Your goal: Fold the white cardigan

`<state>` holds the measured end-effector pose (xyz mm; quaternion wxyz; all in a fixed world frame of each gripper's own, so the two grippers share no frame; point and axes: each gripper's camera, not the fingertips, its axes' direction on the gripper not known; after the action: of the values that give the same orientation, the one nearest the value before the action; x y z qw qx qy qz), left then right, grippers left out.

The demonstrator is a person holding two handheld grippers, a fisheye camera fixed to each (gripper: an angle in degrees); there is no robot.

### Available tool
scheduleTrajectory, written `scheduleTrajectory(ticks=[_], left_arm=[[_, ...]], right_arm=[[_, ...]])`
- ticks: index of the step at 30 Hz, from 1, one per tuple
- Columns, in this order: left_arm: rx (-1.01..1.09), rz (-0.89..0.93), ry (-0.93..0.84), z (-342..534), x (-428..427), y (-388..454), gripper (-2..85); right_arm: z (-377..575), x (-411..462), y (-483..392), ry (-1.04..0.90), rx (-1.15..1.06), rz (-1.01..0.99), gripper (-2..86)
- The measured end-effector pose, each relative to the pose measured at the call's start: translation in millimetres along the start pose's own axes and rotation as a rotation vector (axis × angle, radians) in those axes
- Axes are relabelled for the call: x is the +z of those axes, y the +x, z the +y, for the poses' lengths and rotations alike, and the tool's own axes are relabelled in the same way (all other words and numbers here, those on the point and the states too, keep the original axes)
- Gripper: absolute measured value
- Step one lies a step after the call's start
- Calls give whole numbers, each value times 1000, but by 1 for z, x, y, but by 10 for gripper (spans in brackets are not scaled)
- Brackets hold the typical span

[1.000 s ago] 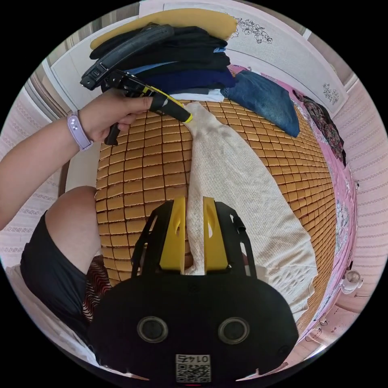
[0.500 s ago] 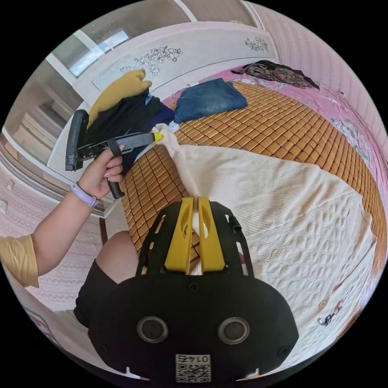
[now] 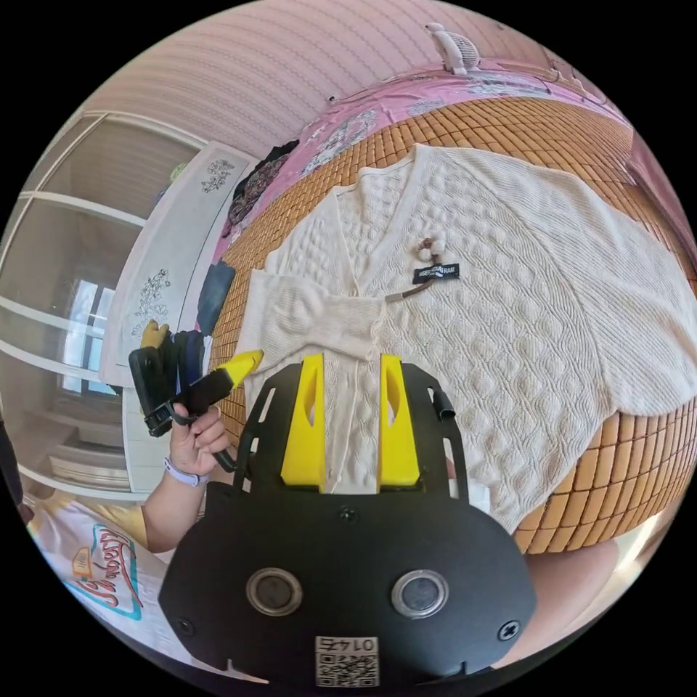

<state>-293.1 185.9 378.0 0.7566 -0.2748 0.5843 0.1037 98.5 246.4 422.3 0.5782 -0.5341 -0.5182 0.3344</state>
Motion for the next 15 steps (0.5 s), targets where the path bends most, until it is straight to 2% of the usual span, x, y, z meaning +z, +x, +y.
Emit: scheduleTrajectory(ticks=[5,7,9,11,15], left_arm=[[45,-355,-12,3,-20,0,63],[89,-575,-47,-4,-14,8,65],[118,-664,-101,-8,0,8,66],[103,-700,-181,-11,17,1,66],[100,-696,-141,-14,24,8,46]], right_arm=[[-5,7,-17,3,-50,101,118],[-10,16,-25,-7,-71,172,113],[-18,36,-34,-125,-73,230,90],[-20,33,-50,-131,-123,314,66],[-20,29,-71,-203,-239,335,8]])
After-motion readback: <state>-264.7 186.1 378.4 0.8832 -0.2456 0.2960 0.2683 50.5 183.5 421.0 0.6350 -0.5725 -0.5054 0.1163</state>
